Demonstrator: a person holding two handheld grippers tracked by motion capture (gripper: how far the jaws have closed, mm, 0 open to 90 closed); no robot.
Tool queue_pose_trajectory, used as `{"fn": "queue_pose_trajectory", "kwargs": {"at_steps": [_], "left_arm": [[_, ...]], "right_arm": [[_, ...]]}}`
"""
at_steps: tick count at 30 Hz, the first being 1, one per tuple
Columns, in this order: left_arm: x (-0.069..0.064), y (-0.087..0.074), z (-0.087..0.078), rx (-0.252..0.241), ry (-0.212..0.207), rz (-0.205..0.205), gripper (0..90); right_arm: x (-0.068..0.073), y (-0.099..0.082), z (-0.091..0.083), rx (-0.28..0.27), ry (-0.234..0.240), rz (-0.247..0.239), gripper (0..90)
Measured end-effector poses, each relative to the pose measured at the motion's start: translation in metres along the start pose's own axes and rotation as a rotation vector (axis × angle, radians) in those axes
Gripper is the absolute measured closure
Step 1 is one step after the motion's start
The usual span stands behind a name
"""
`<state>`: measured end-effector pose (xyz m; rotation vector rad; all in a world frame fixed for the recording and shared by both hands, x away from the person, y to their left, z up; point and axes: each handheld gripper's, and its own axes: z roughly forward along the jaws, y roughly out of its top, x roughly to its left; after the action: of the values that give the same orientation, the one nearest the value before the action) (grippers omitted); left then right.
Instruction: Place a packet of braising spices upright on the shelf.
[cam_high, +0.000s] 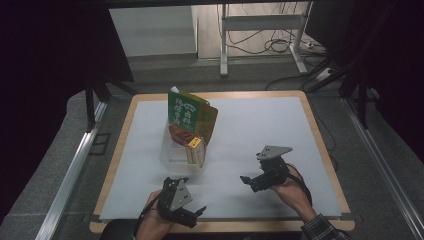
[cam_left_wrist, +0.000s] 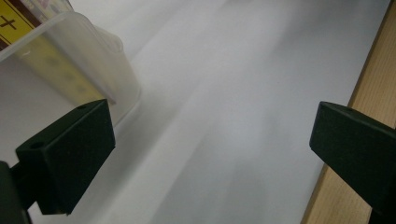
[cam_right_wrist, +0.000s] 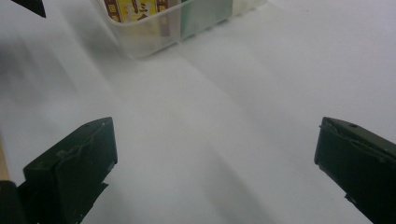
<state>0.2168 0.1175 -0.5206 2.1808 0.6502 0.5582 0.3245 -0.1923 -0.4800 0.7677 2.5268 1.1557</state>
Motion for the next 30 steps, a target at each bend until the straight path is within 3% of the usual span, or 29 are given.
{"fn": "queue_pose_trajectory", "kwargs": {"at_steps": [7,30], "left_arm": [[0.0,0.0,0.0,-0.001,0.003,-0.002,0.0],[0.001,0.0,0.0,0.002,0.004,-0.004,0.0]], "right_arm": [[-0.004,-0.009,-0.013,-0.006,-0.037,0.01,0.0],[-0.014,-0.034,-0.042,-0.02,-0.082,0.056,0.0]]}}
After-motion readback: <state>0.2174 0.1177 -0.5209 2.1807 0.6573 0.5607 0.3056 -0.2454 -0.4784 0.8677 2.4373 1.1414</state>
